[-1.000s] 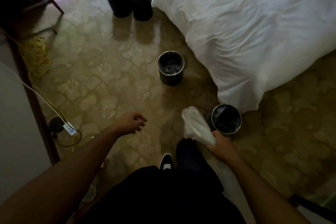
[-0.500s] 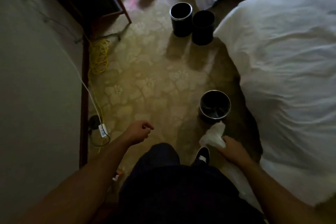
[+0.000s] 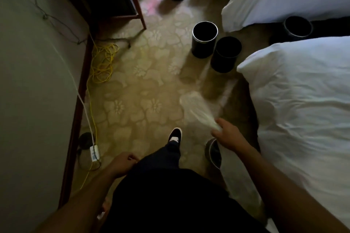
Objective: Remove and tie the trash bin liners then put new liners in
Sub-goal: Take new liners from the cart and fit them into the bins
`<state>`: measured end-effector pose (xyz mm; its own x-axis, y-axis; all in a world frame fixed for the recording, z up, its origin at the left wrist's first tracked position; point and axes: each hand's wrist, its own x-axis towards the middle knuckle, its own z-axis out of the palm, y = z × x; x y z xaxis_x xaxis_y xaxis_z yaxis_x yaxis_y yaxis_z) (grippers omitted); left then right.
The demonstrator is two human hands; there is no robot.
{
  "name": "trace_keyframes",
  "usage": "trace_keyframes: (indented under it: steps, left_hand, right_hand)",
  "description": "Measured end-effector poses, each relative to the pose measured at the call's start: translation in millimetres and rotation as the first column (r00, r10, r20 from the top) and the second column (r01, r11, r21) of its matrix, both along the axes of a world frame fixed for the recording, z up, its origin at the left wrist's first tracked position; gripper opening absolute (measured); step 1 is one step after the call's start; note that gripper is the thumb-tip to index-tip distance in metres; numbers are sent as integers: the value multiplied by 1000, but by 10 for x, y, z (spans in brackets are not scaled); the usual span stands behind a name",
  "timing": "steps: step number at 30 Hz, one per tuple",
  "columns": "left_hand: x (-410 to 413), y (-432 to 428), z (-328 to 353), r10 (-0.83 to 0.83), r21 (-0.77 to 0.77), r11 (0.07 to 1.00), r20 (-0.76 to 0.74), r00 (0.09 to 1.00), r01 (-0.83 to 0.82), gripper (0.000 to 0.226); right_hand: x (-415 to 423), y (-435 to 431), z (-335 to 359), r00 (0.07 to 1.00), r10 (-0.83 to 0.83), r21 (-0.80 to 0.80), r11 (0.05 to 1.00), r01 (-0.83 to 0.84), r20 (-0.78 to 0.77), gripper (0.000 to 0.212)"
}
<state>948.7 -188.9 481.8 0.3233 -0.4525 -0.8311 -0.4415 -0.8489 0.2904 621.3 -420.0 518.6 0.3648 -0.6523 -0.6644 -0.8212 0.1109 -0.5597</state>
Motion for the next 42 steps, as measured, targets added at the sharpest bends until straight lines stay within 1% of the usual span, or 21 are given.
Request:
trace_keyframes:
  steps: [4,8,12,17,20,23,27,29,30,31,32,33,34,35,37,38,39,40,42]
  left_hand:
    - [486,-1128,47,-107,10,994,-48,993,107,15]
    - [691,-2481,165,-271,-49,962,-49,961,269,18]
    - [498,-3754,231,-371,-87,927,-59,927,366,18]
    - [2,-5058,199,-402,-135,912,-95,911,388,17]
    - [-217,-5647,135,-398,-114,914,-85,913,388,17]
    - [-325,-6076,136,-378,-86,924,-52,924,373,17]
    - [-312,-6510,164,-293,-62,954,7,956,293,17]
    - [-265,-6672,179,-269,-34,962,24,963,270,18]
    - [-240,-6752,186,-256,-22,966,28,966,256,18]
    - [-211,-6830,191,-241,-12,970,31,970,242,19]
    - [-182,-6918,192,-227,-2,974,33,973,227,19]
    - [-153,-7003,183,-214,9,977,31,976,214,19]
    - [-123,-7099,172,-203,22,979,26,979,202,19]
    - [-99,-7203,157,-196,33,980,20,980,195,19]
    - [-53,-7442,127,-191,48,980,10,981,191,17]
    - [-27,-7571,100,-190,48,981,8,982,189,16]
    - [-8,-7718,79,-194,42,980,4,981,194,15]
    - [2,-7872,59,-209,40,977,-4,978,209,15]
    - [3,-8206,37,-263,24,964,-25,964,264,14]
  right_hand:
    - [-34,-435,-26,989,-104,56,992,111,-110,39]
    - [-224,-818,-92,950,-240,85,962,261,-200,40]
    - [-516,-1155,-259,885,-367,126,901,415,-288,41]
    - [-861,-1775,-477,823,-496,137,827,545,-278,24]
    - [-1085,-2241,-592,793,-521,156,796,585,-316,14]
    - [-1210,-2804,-636,788,-527,156,791,592,-319,30]
    - [-1186,-3840,-536,867,-448,147,864,482,-217,40]
    - [-1105,-4413,-474,908,-389,142,901,410,-156,50]
    - [-1043,-4704,-437,928,-347,137,921,364,-134,62]
    - [-1015,-4981,-515,940,-328,139,931,339,-99,79]
    - [-956,-5264,-543,941,-336,125,933,338,-33,97]
    - [-894,-5531,-574,937,-348,112,933,343,29,111]
    - [-823,-5784,-562,938,-345,91,936,340,46,112]
    - [-708,-6023,-417,948,-318,71,946,316,20,96]
    - [-520,-6416,-178,959,-283,-5,959,283,-3,50]
    - [-463,-6590,-104,957,-289,-46,956,289,13,32]
    - [-440,-6752,-64,957,-291,-64,954,291,24,19]
    - [-436,-6892,-26,956,-293,-61,954,294,23,17]
    - [-481,-7106,51,944,-329,-67,942,329,3,32]
